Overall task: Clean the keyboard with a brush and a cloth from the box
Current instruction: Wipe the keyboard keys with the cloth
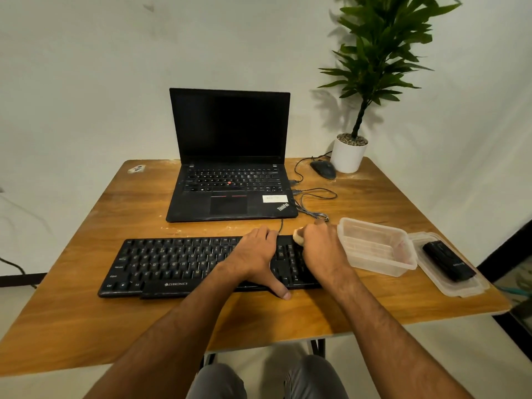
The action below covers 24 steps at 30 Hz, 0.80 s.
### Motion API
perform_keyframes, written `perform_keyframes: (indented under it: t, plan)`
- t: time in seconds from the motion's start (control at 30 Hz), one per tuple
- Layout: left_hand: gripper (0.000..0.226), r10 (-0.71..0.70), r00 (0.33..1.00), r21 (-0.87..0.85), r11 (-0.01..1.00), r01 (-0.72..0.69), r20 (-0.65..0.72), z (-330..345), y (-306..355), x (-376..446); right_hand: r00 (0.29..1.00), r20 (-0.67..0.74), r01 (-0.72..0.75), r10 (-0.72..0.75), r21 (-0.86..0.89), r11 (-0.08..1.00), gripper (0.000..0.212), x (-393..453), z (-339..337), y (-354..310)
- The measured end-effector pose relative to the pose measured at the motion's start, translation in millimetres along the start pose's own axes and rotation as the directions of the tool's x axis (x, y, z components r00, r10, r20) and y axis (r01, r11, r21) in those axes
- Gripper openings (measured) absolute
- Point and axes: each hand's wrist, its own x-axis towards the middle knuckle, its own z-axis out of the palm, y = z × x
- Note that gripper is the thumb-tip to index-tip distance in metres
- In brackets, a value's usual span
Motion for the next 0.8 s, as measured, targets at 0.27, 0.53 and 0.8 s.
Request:
perform_keyframes:
  t: [0.27, 0.53, 0.8]
  plan:
    - [0.136, -0.006, 1.000, 0.007, 1.000, 0.006, -0.003, 0.0, 0.4, 0.8, 0.996, -0.033, -0.084, 0.085, 0.033, 0.996, 0.013, 0.9, -7.5, 3.1]
    - [0.138, -0.011, 1.000, -0.003, 1.000, 0.011, 0.007, 0.5, -0.3, 1.5, 0.987, 0.031, -0.161, 0.159, 0.054, 0.986, 0.009, 2.6, -17.1, 22.4]
    - [0.139, -0.011, 1.000, 0.001, 1.000, 0.011, 0.000, 3.2, -0.4, 2.3, 0.993, 0.053, -0.108, 0.104, 0.082, 0.991, 0.017, 5.6, -8.2, 10.3]
